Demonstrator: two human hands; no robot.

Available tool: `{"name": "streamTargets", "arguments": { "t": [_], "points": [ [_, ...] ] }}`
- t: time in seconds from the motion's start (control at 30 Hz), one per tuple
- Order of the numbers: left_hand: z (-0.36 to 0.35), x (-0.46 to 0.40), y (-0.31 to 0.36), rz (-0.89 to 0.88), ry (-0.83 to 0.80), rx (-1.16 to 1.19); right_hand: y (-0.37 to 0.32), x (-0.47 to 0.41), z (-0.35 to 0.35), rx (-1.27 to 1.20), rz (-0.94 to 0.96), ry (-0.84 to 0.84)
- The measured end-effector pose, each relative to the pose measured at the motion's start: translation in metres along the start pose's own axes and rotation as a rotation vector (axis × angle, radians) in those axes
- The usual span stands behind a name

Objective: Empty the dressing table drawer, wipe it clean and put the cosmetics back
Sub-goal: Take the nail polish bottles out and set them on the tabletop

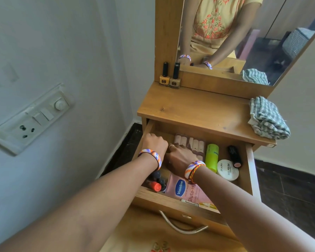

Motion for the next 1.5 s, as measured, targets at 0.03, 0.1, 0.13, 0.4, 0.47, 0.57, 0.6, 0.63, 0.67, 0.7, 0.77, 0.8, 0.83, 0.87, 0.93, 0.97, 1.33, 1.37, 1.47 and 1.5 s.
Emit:
{"name": "streamTargets", "arguments": {
  "t": [0.03,0.1,0.13,0.4,0.47,0.57,0.6,0.63,0.67,0.7,0.77,0.8,0.83,0.87,0.93,0.97,1.33,1.37,1.47,1.5],
  "points": [
    [-0.002,0.0,0.0,0.001,-0.006,-0.016,-0.001,0.0,-0.001,0.0,-0.006,0.006],
    [-0.005,-0.001,0.0,0.002,-0.016,-0.042,-0.003,-0.001,-0.003,-0.018,-0.043,0.03],
    [-0.005,-0.002,0.001,-0.002,-0.014,-0.04,-0.005,-0.001,-0.004,-0.026,-0.062,0.043],
    [-0.002,-0.007,0.003,0.036,-0.054,-0.039,-0.01,0.001,-0.011,-0.06,-0.177,0.069],
    [-0.002,-0.007,0.003,0.064,-0.054,-0.01,-0.01,0.001,-0.009,-0.037,-0.171,0.058],
    [0.0,-0.006,0.001,0.085,-0.05,0.043,-0.009,0.003,-0.007,0.004,-0.135,0.056],
    [0.001,-0.005,0.0,0.088,-0.044,0.056,-0.009,0.004,-0.007,0.015,-0.117,0.056],
    [0.002,-0.004,-0.001,0.088,-0.036,0.067,-0.008,0.005,-0.007,0.022,-0.104,0.053],
    [0.003,-0.002,-0.002,0.087,-0.026,0.081,-0.008,0.006,-0.007,0.024,-0.096,0.047],
    [0.004,-0.001,-0.003,0.087,-0.014,0.1,-0.007,0.007,-0.006,0.023,-0.09,0.043],
    [0.007,0.002,-0.006,0.09,0.015,0.141,-0.005,0.009,-0.005,0.016,-0.077,0.04],
    [0.008,0.003,-0.007,0.092,0.03,0.156,-0.004,0.01,-0.005,0.01,-0.071,0.044],
    [0.009,0.005,-0.008,0.096,0.045,0.168,-0.003,0.011,-0.004,0.001,-0.068,0.05],
    [0.01,0.006,-0.009,0.101,0.058,0.178,-0.002,0.013,-0.004,-0.009,-0.069,0.055],
    [0.012,0.009,-0.012,0.109,0.073,0.194,0.0,0.014,-0.003,-0.023,-0.068,0.063],
    [0.014,0.01,-0.013,0.111,0.079,0.2,0.0,0.014,-0.002,-0.025,-0.065,0.068],
    [0.05,-0.007,-0.049,0.276,0.003,0.574,-0.002,0.016,0.016,-0.351,-0.267,0.292],
    [0.057,-0.01,-0.056,0.288,-0.025,0.655,-0.002,0.015,0.021,-0.439,-0.323,0.334],
    [0.081,-0.019,-0.079,0.3,-0.008,0.846,0.001,0.005,0.044,-0.65,-0.427,0.544],
    [0.091,-0.022,-0.086,0.308,0.029,0.897,0.003,0.001,0.054,-0.683,-0.448,0.616]
  ]
}}
Point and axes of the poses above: each hand's wrist, its own x-axis away from the middle knuckle, its own z-axis out of the back of the hand, y = z × x, the point moved 1 cm from there along -x, towards the middle knuckle, and after that the axes turned 14 degrees about y, right-handed, at the moved point
